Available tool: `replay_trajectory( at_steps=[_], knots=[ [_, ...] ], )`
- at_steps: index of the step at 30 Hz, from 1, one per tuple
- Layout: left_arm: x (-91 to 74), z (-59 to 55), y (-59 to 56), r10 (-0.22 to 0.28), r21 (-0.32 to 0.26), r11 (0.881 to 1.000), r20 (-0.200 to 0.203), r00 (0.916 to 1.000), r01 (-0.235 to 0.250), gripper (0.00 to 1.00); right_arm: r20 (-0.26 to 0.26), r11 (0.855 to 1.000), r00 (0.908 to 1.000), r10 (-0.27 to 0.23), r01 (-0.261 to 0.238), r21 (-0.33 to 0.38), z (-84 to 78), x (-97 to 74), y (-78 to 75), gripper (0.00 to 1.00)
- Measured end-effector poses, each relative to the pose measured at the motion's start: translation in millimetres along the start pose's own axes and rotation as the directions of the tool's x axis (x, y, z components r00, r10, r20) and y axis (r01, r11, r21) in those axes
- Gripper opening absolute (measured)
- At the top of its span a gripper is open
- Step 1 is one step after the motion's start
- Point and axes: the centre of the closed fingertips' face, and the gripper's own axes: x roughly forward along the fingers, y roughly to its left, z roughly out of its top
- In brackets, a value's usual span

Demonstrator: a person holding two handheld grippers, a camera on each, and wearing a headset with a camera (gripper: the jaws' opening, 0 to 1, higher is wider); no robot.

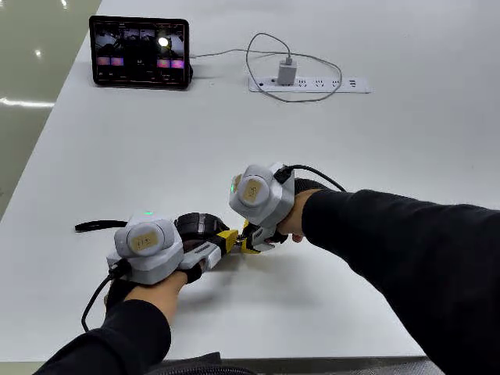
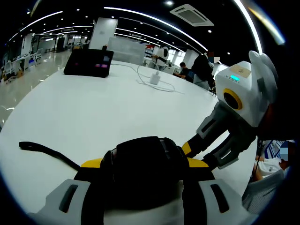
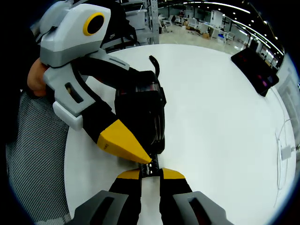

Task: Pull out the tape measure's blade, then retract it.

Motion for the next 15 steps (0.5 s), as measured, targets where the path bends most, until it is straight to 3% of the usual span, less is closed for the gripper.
replay_trajectory(
  at_steps=[7, 15],
  knots=[
    [0.0, -0.1, -0.4, -0.005, 0.0, 1.0, 0.001, 1.0, 0.005, 0.62, 0.04, 1.0, 0.9991, 0.012, -0.012, 0.0, 0.5, -0.3, 0.1, 0.11],
    [0.4, -0.2, 0.0, -0.012, -0.003, 1.0, -0.006, 0.9999, 0.012, 0.62, 0.024, 0.999, 0.9997, -0.003, 0.003, -0.038, 2.6, 1.4, 1.6, 0.1]
  ],
)
